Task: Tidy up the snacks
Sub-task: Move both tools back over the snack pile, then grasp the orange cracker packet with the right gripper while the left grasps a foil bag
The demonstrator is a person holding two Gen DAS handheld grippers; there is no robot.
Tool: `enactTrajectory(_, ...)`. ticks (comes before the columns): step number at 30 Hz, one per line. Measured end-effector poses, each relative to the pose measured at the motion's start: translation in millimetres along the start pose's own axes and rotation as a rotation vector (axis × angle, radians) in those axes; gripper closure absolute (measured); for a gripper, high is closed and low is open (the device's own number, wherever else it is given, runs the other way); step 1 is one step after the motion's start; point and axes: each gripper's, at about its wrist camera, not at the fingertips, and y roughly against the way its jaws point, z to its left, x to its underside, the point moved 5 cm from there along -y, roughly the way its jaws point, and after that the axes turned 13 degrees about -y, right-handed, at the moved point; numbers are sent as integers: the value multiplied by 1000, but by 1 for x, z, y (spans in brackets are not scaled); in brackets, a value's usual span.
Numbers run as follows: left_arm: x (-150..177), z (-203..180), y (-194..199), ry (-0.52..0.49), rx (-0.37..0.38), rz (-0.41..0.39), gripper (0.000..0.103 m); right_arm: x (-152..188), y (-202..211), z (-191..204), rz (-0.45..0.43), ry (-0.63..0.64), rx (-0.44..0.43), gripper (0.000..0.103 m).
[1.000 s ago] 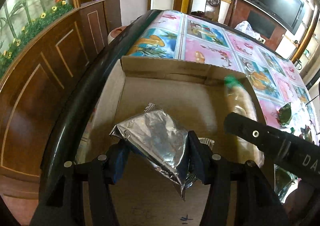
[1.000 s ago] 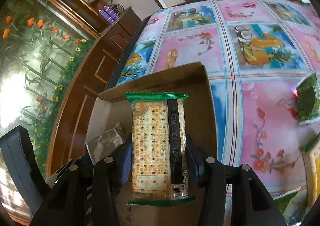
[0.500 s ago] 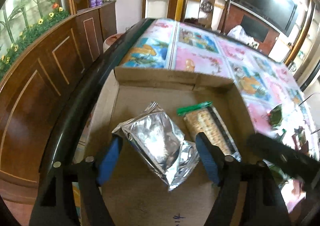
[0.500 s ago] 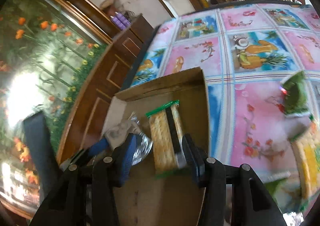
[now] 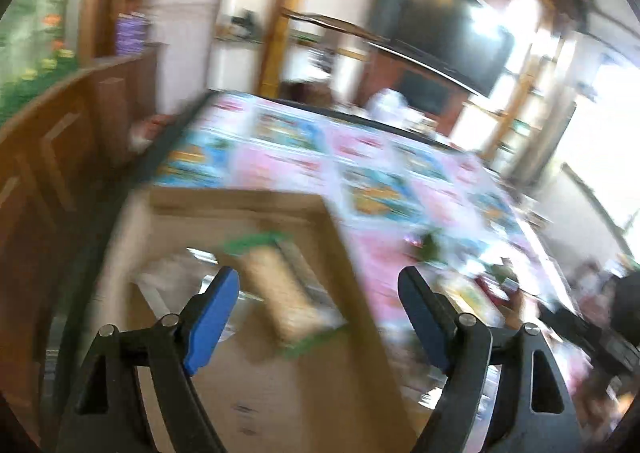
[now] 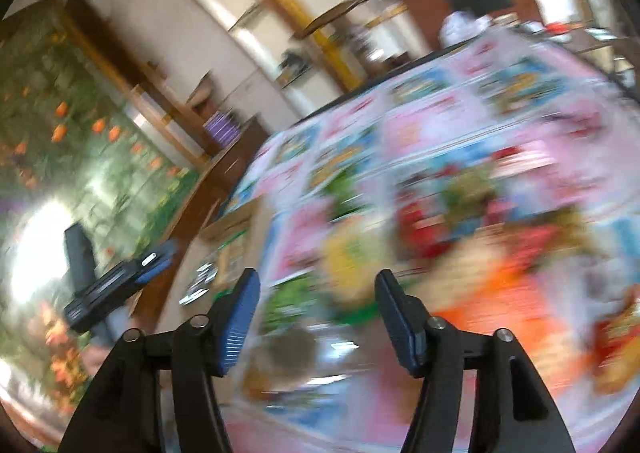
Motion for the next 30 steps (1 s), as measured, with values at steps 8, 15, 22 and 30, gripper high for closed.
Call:
enactTrajectory(8,35,-141,-23,-419,227,158,19,-10,-2,-46,54,-19,72,23)
enactTrajectory(15,69,-168,-39,-593,216,280,17,21,-19,-30,169,222,159,20)
enactTrajectory(22,82,-168,-58,-604,160,340,17,29,-26,-36,151,311,258,45)
enactTrajectory(30,82,-177,-80,-518,100,361,37,20,-15,-38,120,232,206,45)
